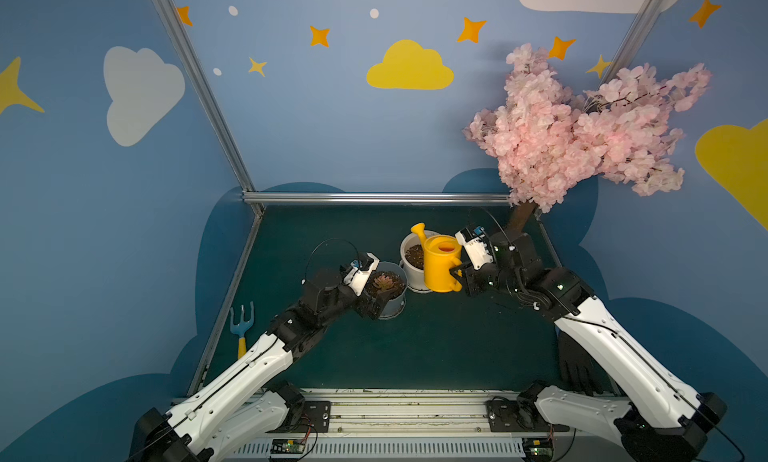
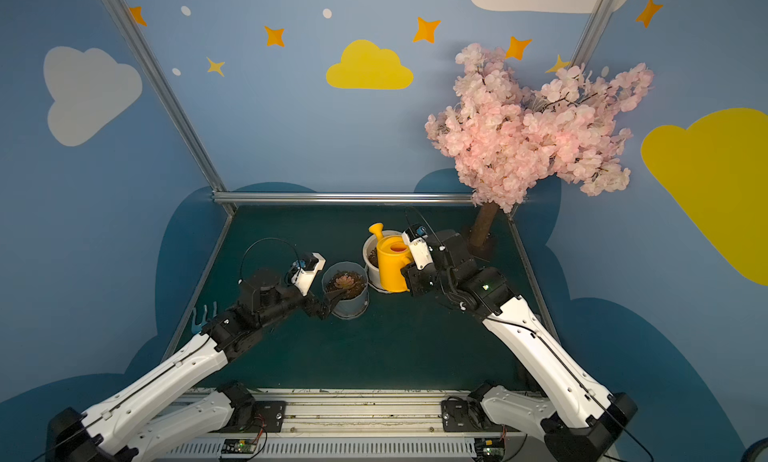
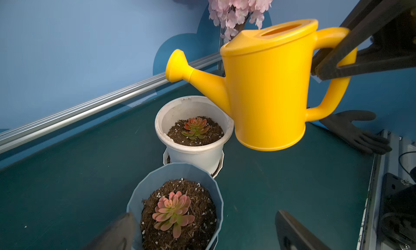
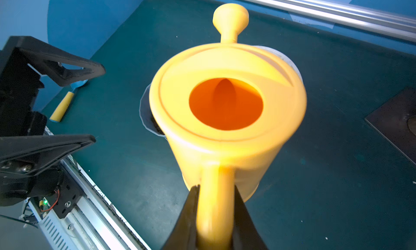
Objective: Water the succulent around the soil edge
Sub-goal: Place the watering can at the center of the board.
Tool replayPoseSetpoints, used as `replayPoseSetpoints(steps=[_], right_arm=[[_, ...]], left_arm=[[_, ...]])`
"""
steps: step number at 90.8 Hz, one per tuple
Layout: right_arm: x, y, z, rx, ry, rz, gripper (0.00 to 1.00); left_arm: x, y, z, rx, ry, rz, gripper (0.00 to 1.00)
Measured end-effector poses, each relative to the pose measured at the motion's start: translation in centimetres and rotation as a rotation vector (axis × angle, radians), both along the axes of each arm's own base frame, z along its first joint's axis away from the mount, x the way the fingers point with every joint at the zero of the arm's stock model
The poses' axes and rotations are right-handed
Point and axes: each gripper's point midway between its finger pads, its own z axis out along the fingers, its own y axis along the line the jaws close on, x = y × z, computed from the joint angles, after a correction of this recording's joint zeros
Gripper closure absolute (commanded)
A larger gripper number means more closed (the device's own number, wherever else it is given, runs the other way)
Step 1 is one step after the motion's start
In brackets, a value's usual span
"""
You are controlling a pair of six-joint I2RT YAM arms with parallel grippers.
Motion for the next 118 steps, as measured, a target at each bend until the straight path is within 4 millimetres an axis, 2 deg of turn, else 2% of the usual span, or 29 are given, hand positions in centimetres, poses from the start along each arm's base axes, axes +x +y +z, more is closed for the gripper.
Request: replayPoseSetpoints(steps=[17,34,46,58,70,85,108,118], right_arm=[[-1.0,-0.9,2.1,0.081,-0.110,-0.004,1.00],[-3.6,-3.6,4.7,0.167,-0.241,-0.037,1.00],[-5.1,-6.1,4.5,0.197,-0.287,-0.099,1.00],[-5.8,-8.5,3.8,0.209,-0.301,-0.199,1.00],[-5.4,-10.6,1.6,0.186,-0.278,-0.322,1.00],[-4.6,-12.0,-2.9,0.129,-0.205,-0.439,1.00],[-4.1,-11.6,-11.0,0.060,-0.082,-0.498,1.00],[-4.0,-11.1,-13.7,0.024,-0.067,-0.502,1.00]], left_arm=[[-0.6,0.2,1.0,-0.048,-0.028,-0.003,0.00],[-1.9,-0.4,1.4,-0.105,-0.047,-0.067,0.00],[-3.5,-1.6,1.3,-0.116,-0.058,-0.148,0.00],[-5.4,-3.0,1.4,-0.104,-0.086,-0.230,0.00],[-7.0,-4.2,1.1,-0.087,-0.107,-0.289,0.00],[-8.3,-5.1,0.1,-0.066,-0.111,-0.331,0.00],[-8.4,-5.2,-0.9,-0.052,-0.114,-0.311,0.00],[-8.2,-5.1,-0.7,-0.056,-0.122,-0.298,0.00]])
